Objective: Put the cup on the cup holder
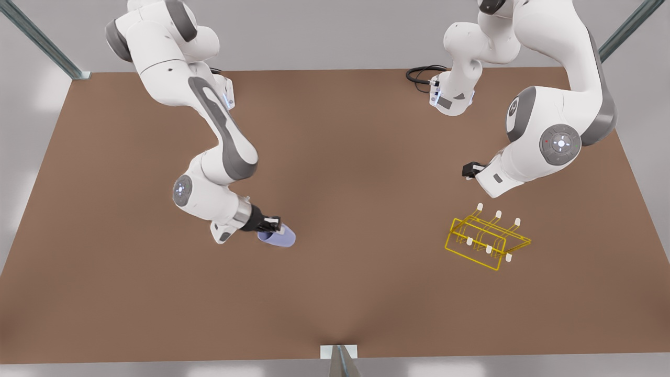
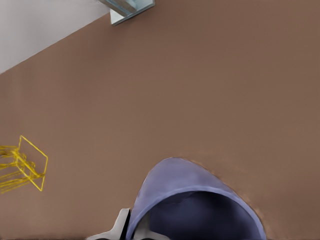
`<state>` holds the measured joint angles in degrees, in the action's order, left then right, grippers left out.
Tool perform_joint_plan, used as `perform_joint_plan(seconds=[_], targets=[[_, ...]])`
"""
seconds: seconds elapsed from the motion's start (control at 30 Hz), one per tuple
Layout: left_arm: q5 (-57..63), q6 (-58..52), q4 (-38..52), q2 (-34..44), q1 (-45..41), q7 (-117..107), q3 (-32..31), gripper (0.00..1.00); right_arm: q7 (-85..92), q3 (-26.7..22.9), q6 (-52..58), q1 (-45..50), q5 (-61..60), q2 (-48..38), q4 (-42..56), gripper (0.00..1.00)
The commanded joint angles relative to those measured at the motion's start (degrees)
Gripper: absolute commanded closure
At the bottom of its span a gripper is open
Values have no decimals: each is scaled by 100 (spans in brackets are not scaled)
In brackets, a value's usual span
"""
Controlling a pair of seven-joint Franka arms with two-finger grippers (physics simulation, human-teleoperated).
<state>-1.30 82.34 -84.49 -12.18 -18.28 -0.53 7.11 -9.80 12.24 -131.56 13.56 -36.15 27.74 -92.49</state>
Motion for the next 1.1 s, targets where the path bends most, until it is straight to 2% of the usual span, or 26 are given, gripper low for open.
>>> perform_joint_plan(seconds=[0.0, 0.07, 0.1, 0.17, 0.27, 0.33, 0.43, 0.57, 0.67, 0.9, 0.93, 1.07], targets=[[-2, -8, 3, 5, 0, -17, 1, 0, 575, 217, -80, -12, -1693, 214, 205, 79], [-2, 1, 3, 5, 0, -17, 1, 0, 1163, 393, -72, -12, -2835, 671, 451, 79], [-2, 1, -6, 5, 0, -17, 1, 0, 1305, 410, -10, -12, -2977, 873, 653, 79], [-2, 1, -15, 5, 0, -17, 1, 0, 1692, 867, -28, -73, -3355, 1550, 1188, 79], [-2, 10, -15, -4, 0, -17, 1, 0, 1700, 1491, -89, -21, -3408, 2929, 2665, 79], [-2, 19, -24, -4, 0, -8, 1, 0, 1674, 1650, -98, 163, -3408, 3597, 3411, 79], [-10, 28, 3, -4, 0, -8, -7, 0, 1446, 1650, -731, 849, -3408, 4204, 4265, 79], [-107, -8, -33, -13, 0, -8, 1, 0, 1314, 1597, -933, 1078, -3390, 4415, 4283, 79], [-116, -8, -41, -30, 0, -17, 1, 0, 1340, 1281, -1012, 1210, -3355, 4556, 4283, 79], [-116, -43, -33, -83, -105, -26, -16, 0, 963, 1219, -1012, 1210, -3355, 4741, 4283, 79], [-116, -52, -33, -83, -114, -26, -16, 0, 822, 1175, -1012, 1219, -3346, 4706, 4283, 0], [-116, -43, -33, -92, -114, -34, -16, 0, 865, 1105, -933, 1149, -3179, 4635, 4265, 0]])
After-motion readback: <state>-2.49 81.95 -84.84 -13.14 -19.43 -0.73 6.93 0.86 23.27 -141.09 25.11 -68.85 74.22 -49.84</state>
